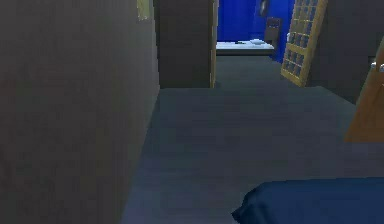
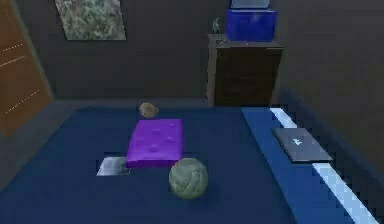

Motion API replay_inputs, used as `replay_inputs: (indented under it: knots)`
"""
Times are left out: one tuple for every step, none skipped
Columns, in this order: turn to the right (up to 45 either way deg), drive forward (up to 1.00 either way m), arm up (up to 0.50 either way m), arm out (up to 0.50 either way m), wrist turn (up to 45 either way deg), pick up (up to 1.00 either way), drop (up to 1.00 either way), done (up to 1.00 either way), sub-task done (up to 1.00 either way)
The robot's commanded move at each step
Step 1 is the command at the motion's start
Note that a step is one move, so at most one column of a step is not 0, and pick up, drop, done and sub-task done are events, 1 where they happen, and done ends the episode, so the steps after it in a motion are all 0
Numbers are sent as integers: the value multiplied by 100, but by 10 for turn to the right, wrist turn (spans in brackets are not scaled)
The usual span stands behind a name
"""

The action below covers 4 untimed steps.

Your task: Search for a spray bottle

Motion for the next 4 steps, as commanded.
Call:
replay_inputs:
  knots:
    - [0,100,0,0,0,0,0,0,0]
    - [-30,0,0,0,0,0,0,0,0]
    - [0,20,0,0,0,0,0,0,0]
    - [450,0,0,0,0,0,0,0,0]
